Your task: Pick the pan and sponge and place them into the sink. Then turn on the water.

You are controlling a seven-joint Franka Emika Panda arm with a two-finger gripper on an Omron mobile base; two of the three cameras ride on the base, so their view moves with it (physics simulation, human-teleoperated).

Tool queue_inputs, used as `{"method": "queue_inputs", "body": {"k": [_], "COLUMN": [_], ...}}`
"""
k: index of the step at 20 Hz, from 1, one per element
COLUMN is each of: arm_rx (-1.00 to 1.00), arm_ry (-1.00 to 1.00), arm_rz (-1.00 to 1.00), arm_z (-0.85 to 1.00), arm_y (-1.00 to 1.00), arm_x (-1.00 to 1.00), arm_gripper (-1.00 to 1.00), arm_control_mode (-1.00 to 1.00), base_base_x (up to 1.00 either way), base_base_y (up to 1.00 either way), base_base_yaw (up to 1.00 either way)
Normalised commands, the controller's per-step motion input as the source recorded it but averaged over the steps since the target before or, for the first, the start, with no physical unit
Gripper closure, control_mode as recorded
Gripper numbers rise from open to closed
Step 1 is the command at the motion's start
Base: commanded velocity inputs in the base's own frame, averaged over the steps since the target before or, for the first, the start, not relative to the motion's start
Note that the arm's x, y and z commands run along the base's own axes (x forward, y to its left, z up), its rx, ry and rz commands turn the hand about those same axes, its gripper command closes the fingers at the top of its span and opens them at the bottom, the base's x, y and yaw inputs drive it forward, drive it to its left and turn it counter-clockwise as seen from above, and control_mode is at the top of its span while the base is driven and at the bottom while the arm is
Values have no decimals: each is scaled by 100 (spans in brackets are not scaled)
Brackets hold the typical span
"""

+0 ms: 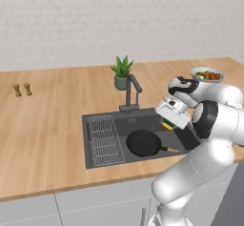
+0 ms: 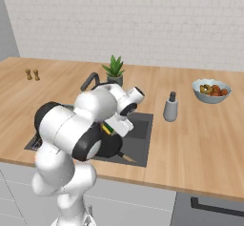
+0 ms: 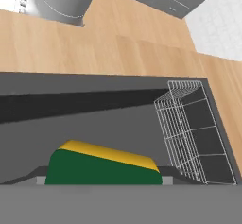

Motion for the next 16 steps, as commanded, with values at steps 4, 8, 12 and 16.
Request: {"method": "queue_inputs", "body": {"k": [4,8,12,16], "arm_rx": [0,0,0,0], "arm_ry": [-4,-9,-14,-11], "arm_rz": [9,8,10,12], "arm_z": [-64,-55,-43,-41], "arm_y": [0,0,3,16], "arm_x": [0,0,0,0], "arm_gripper": [100,100,100,100], "arm_control_mode": [-100,-100,-100,-100], "base_base_x": [0,0,0,0], "base_base_y": [0,0,0,0], "base_base_yaw": [0,0,0,0]}}
